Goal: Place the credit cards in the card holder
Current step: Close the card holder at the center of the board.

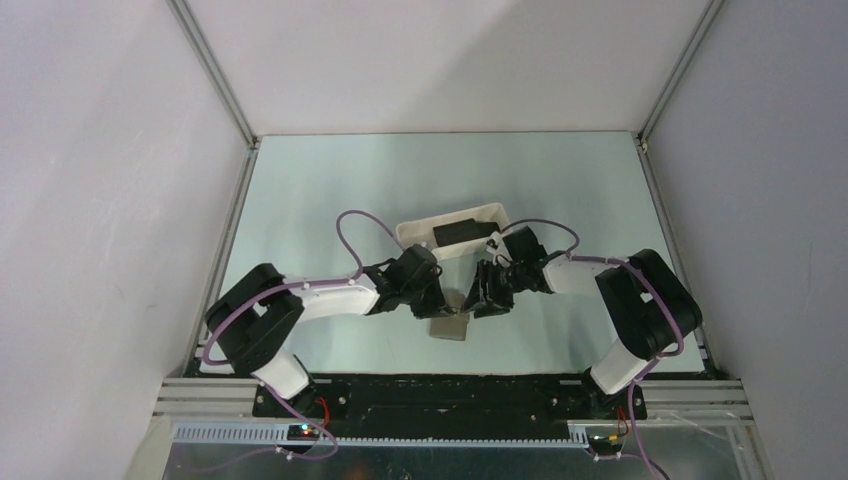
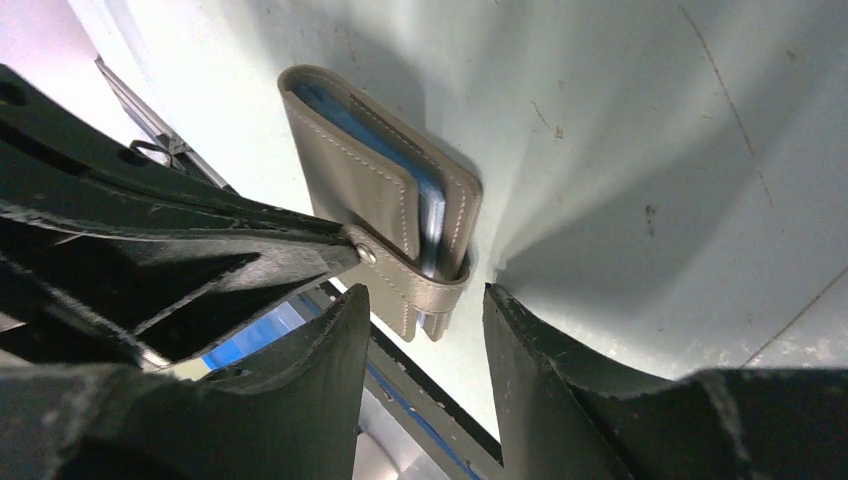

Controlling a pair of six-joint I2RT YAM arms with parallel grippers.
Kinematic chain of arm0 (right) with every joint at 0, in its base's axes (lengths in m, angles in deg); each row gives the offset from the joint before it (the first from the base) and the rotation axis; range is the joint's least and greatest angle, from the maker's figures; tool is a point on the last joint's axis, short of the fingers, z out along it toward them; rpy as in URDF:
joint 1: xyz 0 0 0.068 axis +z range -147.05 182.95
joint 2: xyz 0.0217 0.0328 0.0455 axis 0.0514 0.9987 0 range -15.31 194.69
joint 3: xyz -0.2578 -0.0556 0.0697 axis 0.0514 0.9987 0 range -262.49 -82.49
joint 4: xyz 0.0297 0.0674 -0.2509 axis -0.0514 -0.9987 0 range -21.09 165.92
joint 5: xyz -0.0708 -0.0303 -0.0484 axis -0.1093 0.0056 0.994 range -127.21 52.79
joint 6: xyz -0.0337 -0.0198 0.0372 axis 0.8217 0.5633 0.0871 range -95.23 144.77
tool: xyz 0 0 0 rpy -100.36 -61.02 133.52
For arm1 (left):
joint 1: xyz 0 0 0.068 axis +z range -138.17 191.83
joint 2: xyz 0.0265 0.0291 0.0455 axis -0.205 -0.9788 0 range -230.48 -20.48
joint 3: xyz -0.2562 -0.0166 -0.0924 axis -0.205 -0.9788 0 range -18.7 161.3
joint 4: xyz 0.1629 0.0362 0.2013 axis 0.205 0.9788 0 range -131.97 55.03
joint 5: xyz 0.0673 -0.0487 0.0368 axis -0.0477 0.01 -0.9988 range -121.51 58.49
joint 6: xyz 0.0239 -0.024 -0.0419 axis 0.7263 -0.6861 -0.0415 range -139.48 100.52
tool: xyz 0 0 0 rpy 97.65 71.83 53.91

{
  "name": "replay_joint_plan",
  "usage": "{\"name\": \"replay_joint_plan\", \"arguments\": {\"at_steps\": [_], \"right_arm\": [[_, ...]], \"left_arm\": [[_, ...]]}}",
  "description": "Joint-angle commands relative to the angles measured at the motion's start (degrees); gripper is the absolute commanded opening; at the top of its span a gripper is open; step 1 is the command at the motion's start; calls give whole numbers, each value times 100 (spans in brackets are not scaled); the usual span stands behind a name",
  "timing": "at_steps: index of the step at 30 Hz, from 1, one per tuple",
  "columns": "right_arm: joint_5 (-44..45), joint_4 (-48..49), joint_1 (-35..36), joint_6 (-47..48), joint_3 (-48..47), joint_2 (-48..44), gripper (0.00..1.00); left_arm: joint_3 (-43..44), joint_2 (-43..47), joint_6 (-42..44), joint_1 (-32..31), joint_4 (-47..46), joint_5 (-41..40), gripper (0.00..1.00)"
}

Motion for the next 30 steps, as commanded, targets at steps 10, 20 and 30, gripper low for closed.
{"name": "replay_joint_plan", "arguments": {"at_steps": [10, 20, 30], "right_arm": [[124, 191, 14, -72, -9, 85, 47], [180, 141, 56, -76, -289, 254, 50], [1043, -298, 416, 111, -844, 776, 55]], "left_arm": [[97, 336, 305, 20, 349, -405, 0], [154, 356, 376, 15, 472, -453, 0], [257, 294, 451, -2, 500, -370, 0]]}}
